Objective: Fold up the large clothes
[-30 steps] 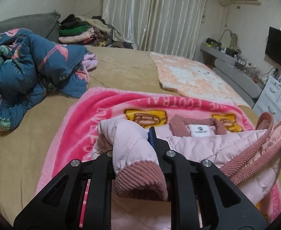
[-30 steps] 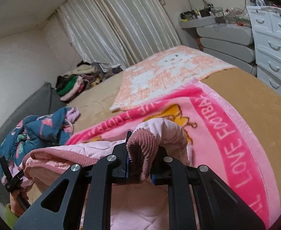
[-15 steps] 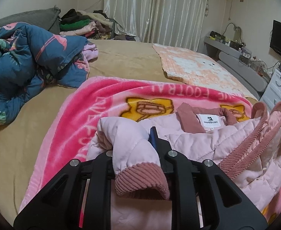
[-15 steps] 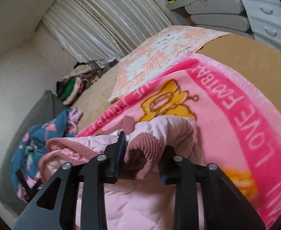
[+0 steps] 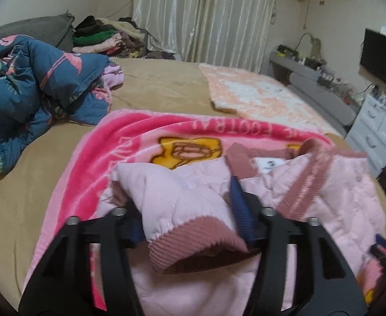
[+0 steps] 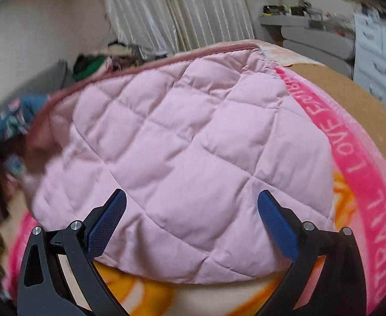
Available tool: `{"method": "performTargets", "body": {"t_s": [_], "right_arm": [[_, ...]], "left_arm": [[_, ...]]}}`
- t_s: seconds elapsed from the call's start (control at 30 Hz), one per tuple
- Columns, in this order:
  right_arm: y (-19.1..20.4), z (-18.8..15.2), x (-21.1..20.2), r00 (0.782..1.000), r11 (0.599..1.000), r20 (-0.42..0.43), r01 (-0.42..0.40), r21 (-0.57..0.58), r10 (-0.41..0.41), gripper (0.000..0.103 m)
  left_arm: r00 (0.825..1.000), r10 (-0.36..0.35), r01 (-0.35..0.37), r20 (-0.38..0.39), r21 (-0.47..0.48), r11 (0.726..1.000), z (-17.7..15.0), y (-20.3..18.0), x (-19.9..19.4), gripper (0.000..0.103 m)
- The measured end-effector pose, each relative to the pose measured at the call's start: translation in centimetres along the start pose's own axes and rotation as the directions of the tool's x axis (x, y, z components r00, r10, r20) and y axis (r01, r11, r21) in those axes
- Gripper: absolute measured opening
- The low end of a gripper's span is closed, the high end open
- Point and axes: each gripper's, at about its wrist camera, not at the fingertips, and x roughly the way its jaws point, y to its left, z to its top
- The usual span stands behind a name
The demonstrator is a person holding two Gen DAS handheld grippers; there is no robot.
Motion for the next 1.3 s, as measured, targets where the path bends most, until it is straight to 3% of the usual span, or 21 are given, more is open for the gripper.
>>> {"method": "performTargets", "body": {"t_s": [0.2, 0.33, 0.43, 0.53, 0.67, 0.83, 0.93, 0.97, 1.0, 1.03, 1.1, 1.17, 1.2, 1.3], "right_arm": [[-0.8, 0.2, -1.6, 0.998, 0.999, 0.052, -0.019, 0.033, 0.017, 0.099], [-1.6, 0.7, -3.9, 0.994, 0.999, 0.104, 0.041, 0.023, -0.043, 0.099], [-2.7, 0.7, -5.0, 0.99, 0.995, 0.102, 0.099, -0.014, -0.097, 0.099], [-3.7, 0.1, -5.6, 0.986, 0.989, 0.089, 0.146, -0.036, -0.143, 0.099], [-5.1, -1.3, -4.7, 0.989, 0.989, 0.024, 0.145, -0.01, -0.145, 0.099], [-7.2, -2.6, -2.5, 0.995, 0.992, -0.015, 0.103, 0.073, -0.102, 0.099], [-7.4, -2.9, -1.6, 0.999, 0.993, -0.001, 0.054, 0.105, -0.054, 0.099], [-7.4, -2.9, -1.6, 0.999, 0.993, 0.008, 0.052, 0.105, -0.053, 0.099], [-7.3, -2.6, -1.5, 0.998, 0.993, 0.026, 0.047, 0.106, -0.05, 0.096], [-7.2, -2.4, -1.5, 0.998, 0.993, 0.034, 0.043, 0.107, -0.047, 0.088], [-6.8, -1.7, -1.4, 0.997, 0.994, 0.055, 0.048, 0.095, -0.053, 0.049], [-6.0, -0.9, -1.2, 0.997, 0.998, 0.06, 0.034, 0.05, -0.037, 0.029], [-5.5, -0.3, -1.0, 0.997, 0.998, 0.052, 0.052, 0.027, -0.053, 0.023], [-4.8, 2.2, -0.5, 0.995, 0.996, 0.06, 0.084, -0.001, -0.084, 0.018]], "left_arm": [[0.994, -0.035, 0.032, 0.107, 0.023, 0.999, 0.6, -1.7, -4.1, 0.086], [0.983, -0.005, -0.004, 0.184, 0.048, 0.999, 1.1, -1.5, -6.8, 0.091], [0.98, 0.056, -0.067, 0.189, 0.051, 0.996, 0.5, 0.0, -7.2, 0.093], [0.989, 0.087, -0.09, 0.118, 0.025, 0.996, -1.8, 2.7, -5.9, 0.093], [0.997, 0.08, -0.08, -0.005, -0.012, 0.997, -6.0, 5.6, -3.8, 0.093], [0.992, -0.037, 0.026, -0.121, -0.097, 0.995, -11.2, 7.4, -1.6, 0.094], [0.982, -0.059, 0.041, -0.179, -0.103, 0.994, -12.5, 6.9, 0.1, 0.093], [0.983, -0.049, 0.033, -0.174, -0.092, 0.995, -12.6, 6.4, 0.4, 0.09], [0.984, -0.039, 0.025, -0.173, -0.084, 0.996, -12.4, 6.1, 0.6, 0.079], [0.985, -0.034, 0.02, -0.168, -0.084, 0.996, -12.2, 5.9, 0.7, 0.073], [0.988, -0.023, 0.009, -0.15, -0.094, 0.996, -11.5, 5.3, 0.8, 0.044], [0.991, 0.004, -0.014, -0.131, -0.078, 0.997, -10.8, 4.4, 0.8, 0.031], [0.993, 0.015, -0.023, -0.116, -0.07, 0.997, -10.2, 4.1, 0.7, 0.025], [0.995, 0.043, -0.049, -0.087, -0.065, 0.997, -7.7, 3.3, 1.1, 0.022]]}}
